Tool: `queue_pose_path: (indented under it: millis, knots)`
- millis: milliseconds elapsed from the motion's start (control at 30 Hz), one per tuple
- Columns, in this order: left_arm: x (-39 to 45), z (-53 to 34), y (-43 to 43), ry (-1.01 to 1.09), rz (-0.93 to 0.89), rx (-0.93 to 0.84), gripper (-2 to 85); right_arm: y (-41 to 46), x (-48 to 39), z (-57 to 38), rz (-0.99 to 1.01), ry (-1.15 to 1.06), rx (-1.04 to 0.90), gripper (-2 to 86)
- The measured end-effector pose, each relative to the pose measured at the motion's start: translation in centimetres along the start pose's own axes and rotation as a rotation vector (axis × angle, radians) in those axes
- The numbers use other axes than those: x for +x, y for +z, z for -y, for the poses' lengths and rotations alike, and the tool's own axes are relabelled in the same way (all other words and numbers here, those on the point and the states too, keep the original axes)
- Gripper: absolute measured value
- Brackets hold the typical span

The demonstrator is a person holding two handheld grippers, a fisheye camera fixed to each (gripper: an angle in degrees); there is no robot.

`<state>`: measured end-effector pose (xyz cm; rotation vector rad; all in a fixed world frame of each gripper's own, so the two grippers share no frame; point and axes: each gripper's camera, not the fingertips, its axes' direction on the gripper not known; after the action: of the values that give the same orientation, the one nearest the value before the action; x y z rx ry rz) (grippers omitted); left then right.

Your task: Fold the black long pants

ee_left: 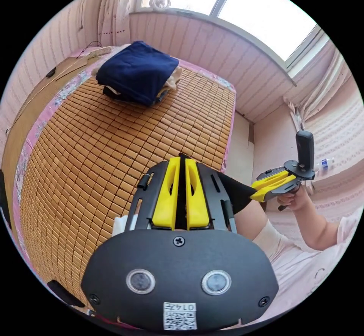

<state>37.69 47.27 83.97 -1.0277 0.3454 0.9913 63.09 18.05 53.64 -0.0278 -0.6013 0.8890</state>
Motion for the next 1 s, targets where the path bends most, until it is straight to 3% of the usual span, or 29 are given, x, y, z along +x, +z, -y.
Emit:
queue_pose_path:
  millis: [133,300,433,533,633,833,1000]
  knots:
    - [-2.1,-6.2,-6.3,-0.05,-0.004,0.106,0.8,0.7,-4.6,0.6,0.072,-0.208,-0.098,2.9]
    - [-6.0,-18.9,-13.1,-0.21,0.131,0.205,1.4,9.0,-12.6,1.4,0.192,-0.471,-0.32,4.1]
    - [-11.0,-33.8,-14.5,-0.607,0.31,0.23,4.7,20.4,-16.5,-0.1,0.166,-0.479,-0.55,8.3]
    - [-13.9,-42.6,-13.0,-0.882,0.202,0.192,6.5,24.5,-16.1,-1.9,0.064,-0.409,-0.662,8.9]
    - [-14.3,-47.8,-11.5,-0.972,0.064,0.243,7.3,23.2,-16.1,-2.0,-0.001,-0.412,-0.59,8.7]
    - [-15.3,-48.4,-8.3,-0.881,-0.052,0.25,10.6,19.3,-12.2,1.0,-0.299,-0.216,-0.323,11.7]
    - [-17.1,-47.0,-5.9,-0.825,-0.018,0.207,13.3,21.0,-9.1,2.4,-0.356,-0.047,-0.302,15.6]
